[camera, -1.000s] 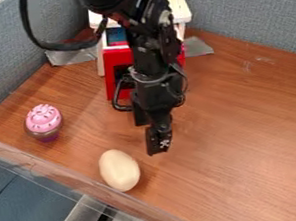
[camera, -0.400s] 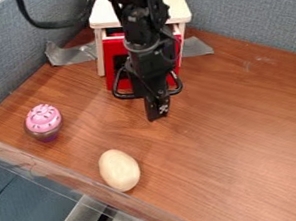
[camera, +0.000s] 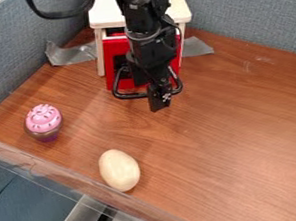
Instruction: Close the drawer
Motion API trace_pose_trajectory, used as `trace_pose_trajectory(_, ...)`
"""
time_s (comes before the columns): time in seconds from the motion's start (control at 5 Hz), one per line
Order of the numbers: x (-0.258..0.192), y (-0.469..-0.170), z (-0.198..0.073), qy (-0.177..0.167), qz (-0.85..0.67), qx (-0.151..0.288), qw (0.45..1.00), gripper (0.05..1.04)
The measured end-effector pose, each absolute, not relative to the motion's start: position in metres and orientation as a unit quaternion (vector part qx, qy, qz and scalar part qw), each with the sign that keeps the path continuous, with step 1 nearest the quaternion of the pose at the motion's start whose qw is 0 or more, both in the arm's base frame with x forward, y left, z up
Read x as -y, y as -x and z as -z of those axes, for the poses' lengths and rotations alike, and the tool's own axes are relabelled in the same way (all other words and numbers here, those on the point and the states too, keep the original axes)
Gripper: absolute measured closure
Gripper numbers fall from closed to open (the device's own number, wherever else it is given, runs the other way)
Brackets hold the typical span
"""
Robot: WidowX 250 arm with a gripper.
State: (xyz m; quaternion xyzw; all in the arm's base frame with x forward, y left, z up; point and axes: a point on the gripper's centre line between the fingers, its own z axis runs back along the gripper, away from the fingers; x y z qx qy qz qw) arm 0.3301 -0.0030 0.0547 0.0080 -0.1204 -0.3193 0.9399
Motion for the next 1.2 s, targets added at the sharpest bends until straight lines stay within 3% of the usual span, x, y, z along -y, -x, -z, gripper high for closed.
trace_pose_trajectory(1.0, 0.038, -0.299, -0.050, 0.022, 0.398, 0.131, 0.908, 0.084)
trace_pose_trajectory(1.2, 0.041, -0.302, -0.035, 0.041, 0.403, 0.112, 0.908, 0.084)
